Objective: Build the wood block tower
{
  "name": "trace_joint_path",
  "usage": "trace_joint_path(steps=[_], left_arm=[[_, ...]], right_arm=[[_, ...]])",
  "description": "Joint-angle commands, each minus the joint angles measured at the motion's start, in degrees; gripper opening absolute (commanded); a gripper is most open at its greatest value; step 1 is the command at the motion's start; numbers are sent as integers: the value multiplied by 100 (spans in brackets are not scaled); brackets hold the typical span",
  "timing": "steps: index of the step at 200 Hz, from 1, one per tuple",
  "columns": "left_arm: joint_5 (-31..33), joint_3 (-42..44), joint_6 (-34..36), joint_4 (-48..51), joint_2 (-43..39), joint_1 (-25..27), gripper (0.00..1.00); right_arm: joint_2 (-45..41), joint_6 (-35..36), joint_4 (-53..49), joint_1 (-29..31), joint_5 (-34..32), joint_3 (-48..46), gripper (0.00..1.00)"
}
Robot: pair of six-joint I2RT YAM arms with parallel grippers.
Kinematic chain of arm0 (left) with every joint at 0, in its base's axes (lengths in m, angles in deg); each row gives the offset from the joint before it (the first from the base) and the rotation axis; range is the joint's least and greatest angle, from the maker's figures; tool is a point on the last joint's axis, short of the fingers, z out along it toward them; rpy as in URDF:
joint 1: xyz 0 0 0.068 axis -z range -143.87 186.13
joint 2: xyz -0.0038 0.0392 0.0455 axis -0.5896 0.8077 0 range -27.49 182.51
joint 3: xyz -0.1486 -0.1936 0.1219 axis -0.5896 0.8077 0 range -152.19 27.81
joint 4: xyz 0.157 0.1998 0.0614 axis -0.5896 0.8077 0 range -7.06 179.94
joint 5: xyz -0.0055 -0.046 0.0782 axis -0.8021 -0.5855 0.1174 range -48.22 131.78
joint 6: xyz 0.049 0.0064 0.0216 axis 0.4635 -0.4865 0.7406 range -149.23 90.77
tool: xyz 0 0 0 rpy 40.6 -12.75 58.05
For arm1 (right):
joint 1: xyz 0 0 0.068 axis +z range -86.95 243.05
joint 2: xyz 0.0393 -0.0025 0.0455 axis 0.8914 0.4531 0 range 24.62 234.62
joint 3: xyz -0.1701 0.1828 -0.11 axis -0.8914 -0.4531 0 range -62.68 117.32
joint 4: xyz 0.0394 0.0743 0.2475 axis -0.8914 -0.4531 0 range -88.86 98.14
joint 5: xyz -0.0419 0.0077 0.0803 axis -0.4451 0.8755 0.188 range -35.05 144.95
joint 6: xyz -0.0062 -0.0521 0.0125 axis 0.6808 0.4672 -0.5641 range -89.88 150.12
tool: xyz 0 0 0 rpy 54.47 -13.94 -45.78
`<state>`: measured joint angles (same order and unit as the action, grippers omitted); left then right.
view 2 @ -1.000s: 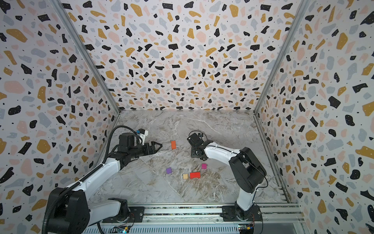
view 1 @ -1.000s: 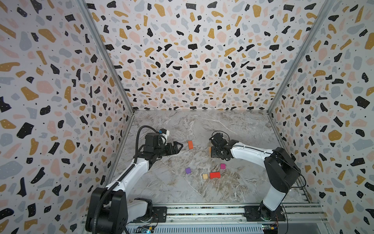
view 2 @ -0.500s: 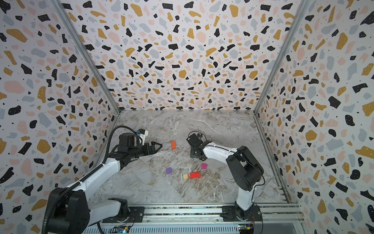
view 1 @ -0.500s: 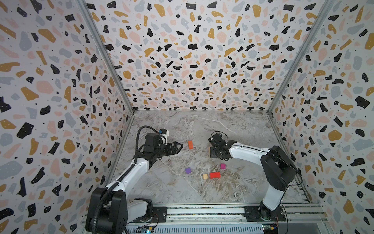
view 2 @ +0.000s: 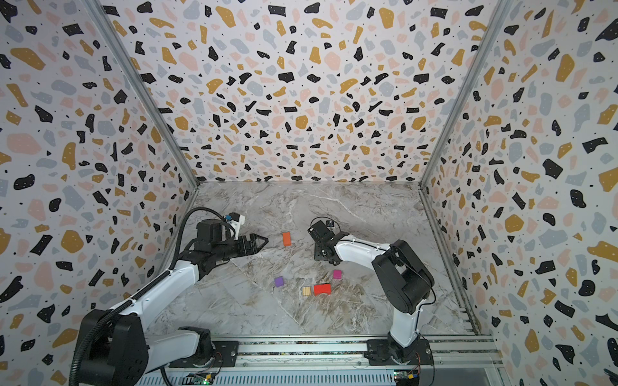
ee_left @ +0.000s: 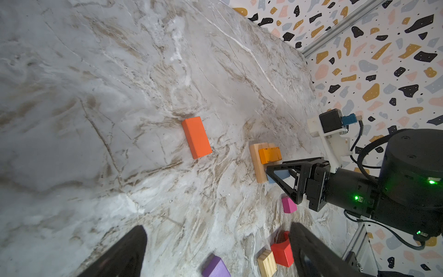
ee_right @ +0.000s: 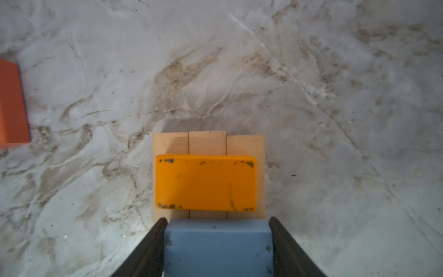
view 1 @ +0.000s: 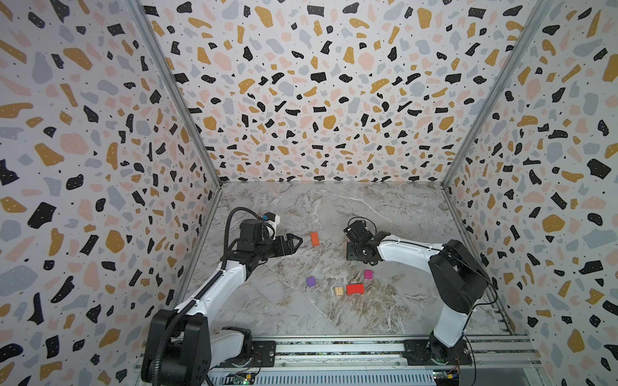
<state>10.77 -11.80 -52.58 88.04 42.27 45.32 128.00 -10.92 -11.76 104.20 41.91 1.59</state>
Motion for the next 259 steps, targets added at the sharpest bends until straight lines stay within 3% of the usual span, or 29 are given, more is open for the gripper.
trace_joint_path(steps=[1, 259], left_arm=[[-20, -55, 68, -56, -85, 29, 94], [-41, -54, 61, -71, -94, 30, 94]], right_arm=[[31, -62, -32, -9, 8, 239, 51], [214, -120, -92, 23, -78, 401, 52]])
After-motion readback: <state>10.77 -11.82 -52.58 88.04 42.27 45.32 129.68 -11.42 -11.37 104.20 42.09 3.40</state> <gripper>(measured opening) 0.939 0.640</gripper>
